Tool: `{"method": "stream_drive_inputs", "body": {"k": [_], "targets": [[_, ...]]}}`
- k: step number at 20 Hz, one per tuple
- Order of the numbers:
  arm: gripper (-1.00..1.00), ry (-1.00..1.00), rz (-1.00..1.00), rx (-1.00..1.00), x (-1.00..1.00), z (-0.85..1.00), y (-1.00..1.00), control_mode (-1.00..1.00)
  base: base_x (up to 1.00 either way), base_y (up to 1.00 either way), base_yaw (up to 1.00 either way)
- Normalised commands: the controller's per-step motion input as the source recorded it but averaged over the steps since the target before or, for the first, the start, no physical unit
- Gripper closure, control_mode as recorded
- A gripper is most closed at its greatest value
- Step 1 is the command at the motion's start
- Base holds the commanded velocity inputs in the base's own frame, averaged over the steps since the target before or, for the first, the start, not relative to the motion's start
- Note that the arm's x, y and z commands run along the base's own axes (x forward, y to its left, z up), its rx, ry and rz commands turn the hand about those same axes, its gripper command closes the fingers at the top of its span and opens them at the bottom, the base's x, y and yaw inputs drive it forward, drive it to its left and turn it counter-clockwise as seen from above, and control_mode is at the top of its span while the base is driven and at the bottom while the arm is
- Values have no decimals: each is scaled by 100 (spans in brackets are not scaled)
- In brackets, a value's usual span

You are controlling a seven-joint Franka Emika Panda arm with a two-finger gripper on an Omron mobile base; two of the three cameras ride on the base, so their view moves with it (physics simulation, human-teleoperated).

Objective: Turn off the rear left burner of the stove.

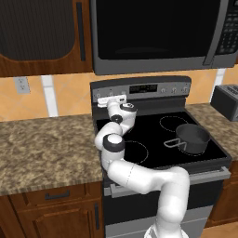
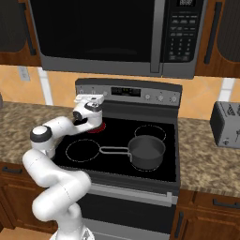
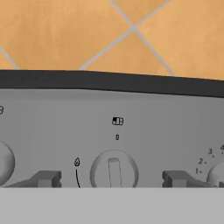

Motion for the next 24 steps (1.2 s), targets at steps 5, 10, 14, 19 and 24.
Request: {"method": "stream_drive_inputs", "body": {"k": [5, 10, 14, 19, 24], "targets": [[100, 0, 0, 0, 0, 0, 0, -100, 0, 0, 0], [100, 0, 0, 10, 0, 1, -3, -100, 0, 0, 0], [100, 0, 0, 24, 0, 7, -15, -100, 0, 0, 0], [100, 0, 0, 34, 0, 12, -17, -100, 0, 0, 0], [100, 0, 0, 35, 0, 10, -18, -100, 0, 0, 0]]}}
